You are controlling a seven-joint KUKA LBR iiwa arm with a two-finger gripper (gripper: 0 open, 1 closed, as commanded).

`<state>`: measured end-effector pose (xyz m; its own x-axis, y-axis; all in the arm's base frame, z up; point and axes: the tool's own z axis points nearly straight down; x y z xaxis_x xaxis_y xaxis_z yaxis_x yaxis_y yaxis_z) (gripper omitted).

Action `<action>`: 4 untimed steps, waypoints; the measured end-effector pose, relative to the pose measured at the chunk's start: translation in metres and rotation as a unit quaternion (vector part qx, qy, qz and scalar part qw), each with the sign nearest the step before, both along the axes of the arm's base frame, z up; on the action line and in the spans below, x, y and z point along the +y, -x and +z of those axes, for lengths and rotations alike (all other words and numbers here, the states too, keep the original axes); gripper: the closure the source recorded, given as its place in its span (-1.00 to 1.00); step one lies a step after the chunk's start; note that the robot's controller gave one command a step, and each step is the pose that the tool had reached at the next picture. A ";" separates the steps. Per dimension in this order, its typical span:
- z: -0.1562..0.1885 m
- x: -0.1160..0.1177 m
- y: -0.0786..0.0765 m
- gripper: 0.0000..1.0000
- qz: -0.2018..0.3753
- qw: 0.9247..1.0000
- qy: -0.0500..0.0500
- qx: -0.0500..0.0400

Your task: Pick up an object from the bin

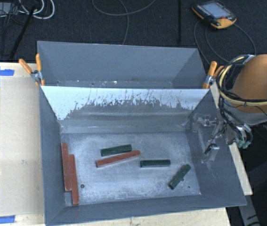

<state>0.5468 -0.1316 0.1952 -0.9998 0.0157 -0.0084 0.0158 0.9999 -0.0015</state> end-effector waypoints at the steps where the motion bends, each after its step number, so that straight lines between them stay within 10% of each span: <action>1: -0.054 0.040 0.004 -1.00 -0.005 1.000 0.000 0.004; 2: -0.108 0.102 -0.008 -1.00 0.064 0.998 -0.001 0.003; 3: -0.118 0.116 0.022 1.00 0.000 1.000 -0.001 0.005; 4: -0.118 0.116 0.022 1.00 0.000 1.000 -0.001 0.005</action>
Offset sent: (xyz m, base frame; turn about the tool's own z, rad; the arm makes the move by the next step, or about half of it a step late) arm 0.0119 0.1190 -0.1252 -0.1573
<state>0.5248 -0.0157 0.0773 -0.9999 0.0162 0.0022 0.0162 0.9999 0.0002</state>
